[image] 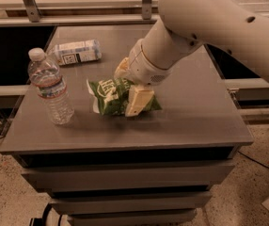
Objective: Move green jalapeno chip bag near water bottle
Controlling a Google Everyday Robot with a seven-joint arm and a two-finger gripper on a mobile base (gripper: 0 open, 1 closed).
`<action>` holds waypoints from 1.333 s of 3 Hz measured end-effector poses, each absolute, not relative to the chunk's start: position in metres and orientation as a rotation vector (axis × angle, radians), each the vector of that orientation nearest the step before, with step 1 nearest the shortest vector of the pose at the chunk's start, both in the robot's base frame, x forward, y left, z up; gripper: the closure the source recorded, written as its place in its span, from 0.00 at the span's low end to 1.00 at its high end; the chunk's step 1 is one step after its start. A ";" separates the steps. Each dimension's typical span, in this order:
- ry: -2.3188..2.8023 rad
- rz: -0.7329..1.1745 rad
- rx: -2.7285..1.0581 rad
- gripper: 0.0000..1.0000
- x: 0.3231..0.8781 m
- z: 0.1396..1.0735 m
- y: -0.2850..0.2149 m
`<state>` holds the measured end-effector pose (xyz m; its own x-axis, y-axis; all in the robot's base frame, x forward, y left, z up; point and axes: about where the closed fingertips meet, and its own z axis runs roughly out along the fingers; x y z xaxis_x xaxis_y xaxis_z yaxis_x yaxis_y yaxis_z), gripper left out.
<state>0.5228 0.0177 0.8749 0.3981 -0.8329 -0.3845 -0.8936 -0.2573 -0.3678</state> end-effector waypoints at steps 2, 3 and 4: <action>1.476 0.164 -2.113 0.00 0.520 0.882 0.018; 1.489 0.167 -2.105 0.00 0.515 0.889 0.009; 1.507 0.159 -2.079 0.00 0.513 0.906 -0.008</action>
Offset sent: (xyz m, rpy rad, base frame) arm -0.0048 -0.0018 0.0138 0.0331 0.0116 -0.0189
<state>0.5126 -0.0077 0.9061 0.3607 -0.8390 -0.4074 -0.9056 -0.2105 -0.3682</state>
